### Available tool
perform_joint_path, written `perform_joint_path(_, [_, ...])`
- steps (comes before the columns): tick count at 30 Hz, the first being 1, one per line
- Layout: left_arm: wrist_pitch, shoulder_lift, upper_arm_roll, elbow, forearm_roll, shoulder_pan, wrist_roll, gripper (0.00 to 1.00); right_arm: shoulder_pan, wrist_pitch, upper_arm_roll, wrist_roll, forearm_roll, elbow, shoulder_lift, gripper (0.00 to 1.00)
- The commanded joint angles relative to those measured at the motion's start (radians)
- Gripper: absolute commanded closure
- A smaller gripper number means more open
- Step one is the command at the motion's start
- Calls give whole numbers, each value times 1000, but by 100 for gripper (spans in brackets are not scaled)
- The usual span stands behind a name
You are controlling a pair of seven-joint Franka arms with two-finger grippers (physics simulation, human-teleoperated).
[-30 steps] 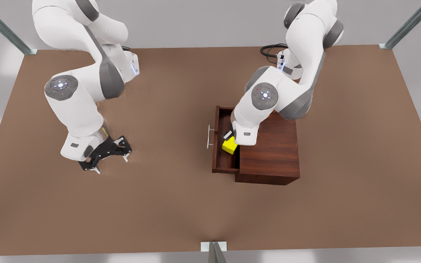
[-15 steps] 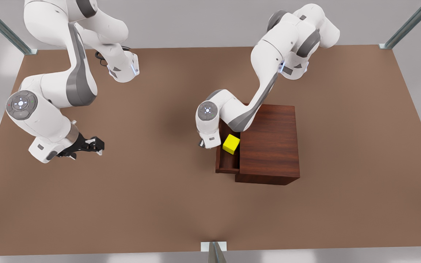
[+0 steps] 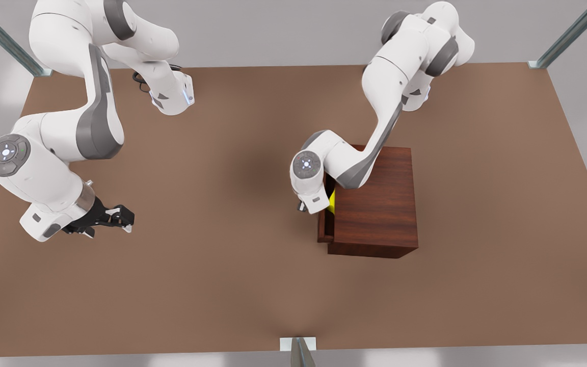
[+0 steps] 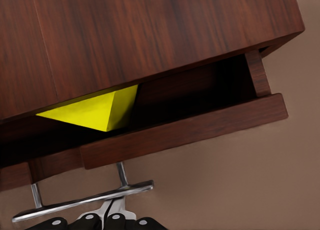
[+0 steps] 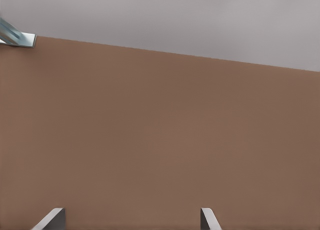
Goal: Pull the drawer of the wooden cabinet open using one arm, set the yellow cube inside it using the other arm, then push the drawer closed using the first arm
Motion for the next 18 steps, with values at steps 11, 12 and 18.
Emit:
perform_joint_path(11, [19, -93, -3, -135, -3, 26, 93, 79, 0, -3, 0, 30, 1, -13, -1, 0])
perform_joint_path(12, [19, -93, -3, -135, -3, 27, 97, 79, -2, 0, 0, 32, 2, -12, 0, 0])
perform_joint_path(18, [15, -93, -3, -135, -3, 39, 120, 79, 12, 5, 15, 9, -68, -9, 6, 0])
